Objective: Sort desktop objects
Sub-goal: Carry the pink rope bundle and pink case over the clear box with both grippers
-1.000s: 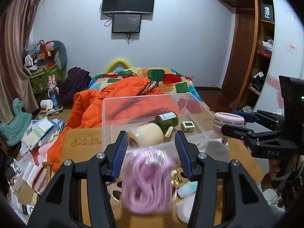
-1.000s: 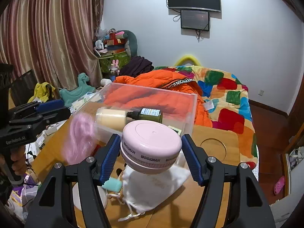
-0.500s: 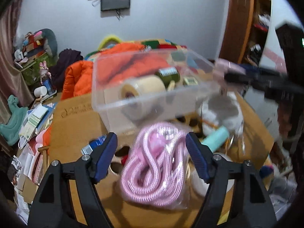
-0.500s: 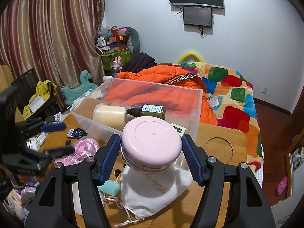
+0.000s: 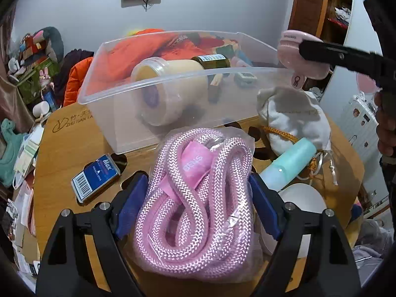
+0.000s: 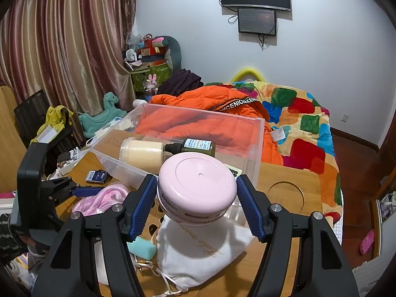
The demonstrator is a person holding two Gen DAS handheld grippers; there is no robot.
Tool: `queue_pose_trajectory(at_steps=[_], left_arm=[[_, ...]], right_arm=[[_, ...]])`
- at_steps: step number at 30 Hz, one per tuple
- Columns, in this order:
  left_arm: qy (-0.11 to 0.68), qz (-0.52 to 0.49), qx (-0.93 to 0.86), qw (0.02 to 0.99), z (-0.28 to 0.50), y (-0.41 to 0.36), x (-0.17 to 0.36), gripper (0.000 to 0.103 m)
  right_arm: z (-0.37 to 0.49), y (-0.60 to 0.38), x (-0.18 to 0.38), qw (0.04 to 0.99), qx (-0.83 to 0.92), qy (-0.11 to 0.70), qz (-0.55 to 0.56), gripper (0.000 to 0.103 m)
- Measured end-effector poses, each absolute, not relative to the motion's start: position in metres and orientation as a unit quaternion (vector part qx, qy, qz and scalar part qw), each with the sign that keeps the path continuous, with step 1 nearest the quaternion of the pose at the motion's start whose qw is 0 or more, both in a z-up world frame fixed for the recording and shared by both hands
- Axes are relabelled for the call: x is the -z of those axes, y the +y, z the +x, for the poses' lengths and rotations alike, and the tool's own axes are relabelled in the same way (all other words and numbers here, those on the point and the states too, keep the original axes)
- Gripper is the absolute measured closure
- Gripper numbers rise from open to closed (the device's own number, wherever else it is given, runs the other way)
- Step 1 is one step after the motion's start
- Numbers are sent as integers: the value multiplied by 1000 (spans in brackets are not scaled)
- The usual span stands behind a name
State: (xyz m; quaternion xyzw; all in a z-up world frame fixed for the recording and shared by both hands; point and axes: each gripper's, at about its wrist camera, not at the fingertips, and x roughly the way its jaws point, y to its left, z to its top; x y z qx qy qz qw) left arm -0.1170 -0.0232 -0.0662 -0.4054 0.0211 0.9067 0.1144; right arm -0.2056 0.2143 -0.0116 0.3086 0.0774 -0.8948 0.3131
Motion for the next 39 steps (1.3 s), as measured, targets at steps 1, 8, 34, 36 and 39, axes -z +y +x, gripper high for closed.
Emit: queue_pose_trajectory(at_steps=[1, 8, 34, 36, 39], left_arm=[[25, -403, -908, 113, -116, -23, 67, 22], [9, -390, -913, 115, -109, -26, 65, 40], [-50, -281, -954, 92, -87, -63, -16, 51], [-54, -279, -954, 96, -94, -65, -23, 51], [-53, -283, -953, 98, -108, -65, -28, 51]], right_arm=[[-206, 214, 12, 313, 895, 76, 309, 40], [-204, 211, 11, 313, 894, 79, 311, 40], [-250, 190, 16, 308, 885, 84, 338, 41], [-251, 187, 20, 310, 883, 87, 341, 41], [-253, 184, 26, 314, 880, 91, 346, 42]])
